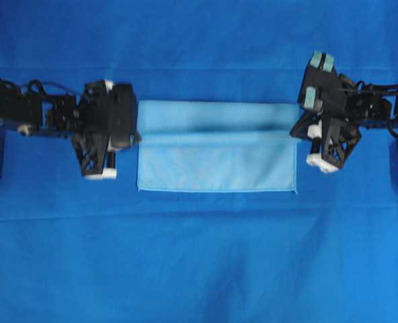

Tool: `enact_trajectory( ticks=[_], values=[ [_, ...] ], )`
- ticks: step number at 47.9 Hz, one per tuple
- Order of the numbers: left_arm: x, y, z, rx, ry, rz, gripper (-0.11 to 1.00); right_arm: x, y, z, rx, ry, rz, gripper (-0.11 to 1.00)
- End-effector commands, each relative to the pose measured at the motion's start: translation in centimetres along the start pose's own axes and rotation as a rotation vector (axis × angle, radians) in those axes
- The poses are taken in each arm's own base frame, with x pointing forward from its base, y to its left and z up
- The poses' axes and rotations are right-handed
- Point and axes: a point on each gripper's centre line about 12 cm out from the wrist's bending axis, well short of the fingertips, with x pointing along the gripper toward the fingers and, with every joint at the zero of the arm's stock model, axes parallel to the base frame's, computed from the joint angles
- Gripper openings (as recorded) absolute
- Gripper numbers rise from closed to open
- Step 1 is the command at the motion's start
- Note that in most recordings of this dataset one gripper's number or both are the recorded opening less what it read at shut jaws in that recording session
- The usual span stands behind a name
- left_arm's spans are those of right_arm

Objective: Fold the light blue towel.
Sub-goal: 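Pull both corners toward the near edge, folding the towel in half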

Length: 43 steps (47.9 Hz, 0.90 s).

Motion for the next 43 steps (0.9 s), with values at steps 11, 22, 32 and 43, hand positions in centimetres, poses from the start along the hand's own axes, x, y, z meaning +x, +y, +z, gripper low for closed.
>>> enact_trajectory(
  ticks=[11, 22, 32, 43],
  values=[
    [-0.3, -3.8, 1.2, -0.001, -0.039, -0.081, 0.01, -0.3, 3.2, -0.4, -0.015, 0.002, 0.074, 0.01],
    [-0.2, -4.4, 1.4, 0.007, -0.071, -0.092, 0.01, -0.4, 3.5, -0.5, -0.022, 0.001, 0.082, 0.01],
    [-0.2, -4.5, 1.6, 0.009, -0.083, -0.092, 0.01, -0.3, 3.7, -0.3, -0.02, -0.021, 0.088, 0.01],
    [-0.2, -4.5, 1.7, 0.009, -0.088, -0.092, 0.03, -0.3, 5.0, -0.1, -0.05, -0.043, 0.122, 0.03]
  ],
)
